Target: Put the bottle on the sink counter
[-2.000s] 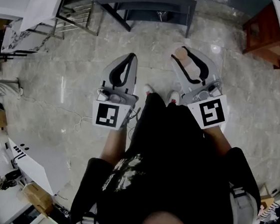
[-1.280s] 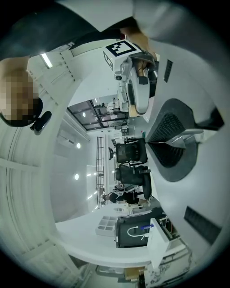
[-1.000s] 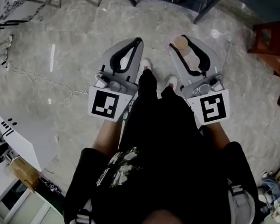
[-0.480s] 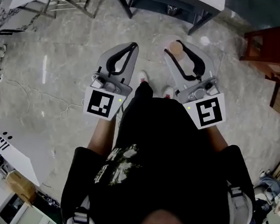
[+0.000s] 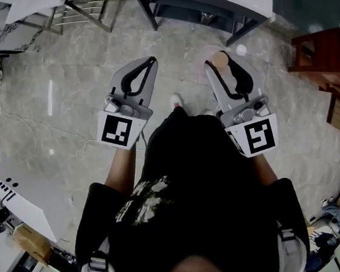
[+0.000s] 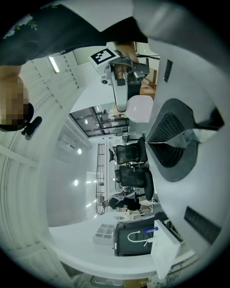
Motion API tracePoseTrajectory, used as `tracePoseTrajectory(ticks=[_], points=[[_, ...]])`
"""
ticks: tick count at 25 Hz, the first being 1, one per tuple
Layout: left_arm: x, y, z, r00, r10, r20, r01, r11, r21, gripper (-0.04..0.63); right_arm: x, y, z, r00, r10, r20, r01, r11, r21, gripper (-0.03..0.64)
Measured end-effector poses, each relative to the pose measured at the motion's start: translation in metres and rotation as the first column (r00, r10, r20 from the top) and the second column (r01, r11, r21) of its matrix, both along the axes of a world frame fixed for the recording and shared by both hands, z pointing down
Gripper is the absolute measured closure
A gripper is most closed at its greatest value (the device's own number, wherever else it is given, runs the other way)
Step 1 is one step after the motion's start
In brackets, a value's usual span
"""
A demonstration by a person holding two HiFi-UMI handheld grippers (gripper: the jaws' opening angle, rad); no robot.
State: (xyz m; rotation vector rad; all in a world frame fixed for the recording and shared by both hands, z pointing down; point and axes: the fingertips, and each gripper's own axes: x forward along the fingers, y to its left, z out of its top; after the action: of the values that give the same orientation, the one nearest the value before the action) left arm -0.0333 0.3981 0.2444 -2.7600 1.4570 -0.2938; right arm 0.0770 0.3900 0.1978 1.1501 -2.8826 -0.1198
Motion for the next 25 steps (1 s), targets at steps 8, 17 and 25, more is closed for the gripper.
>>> tracePoseTrajectory(ticks=[8,17,25], points=[[-0.019,0.004,0.009,0.995,0.067,-0.071,-0.068,0.998,-0.013,0.581,-0.026,0.004,0.008,0.999,0.046,-0.006,-0.046,0.999,-0.021,0.494],[-0.031,-0.001,0.032,0.995,0.078,-0.056,-0.081,0.995,-0.06,0.581,-0.036,-0.004,0.01,0.999,0.047,0.006,-0.046,0.999,-0.015,0.494],[-0.053,-0.037,0.056,0.999,0.022,-0.045,-0.028,0.991,-0.133,0.581,-0.042,-0.047,0.02,0.999,0.041,-0.016,-0.042,0.999,-0.025,0.494]])
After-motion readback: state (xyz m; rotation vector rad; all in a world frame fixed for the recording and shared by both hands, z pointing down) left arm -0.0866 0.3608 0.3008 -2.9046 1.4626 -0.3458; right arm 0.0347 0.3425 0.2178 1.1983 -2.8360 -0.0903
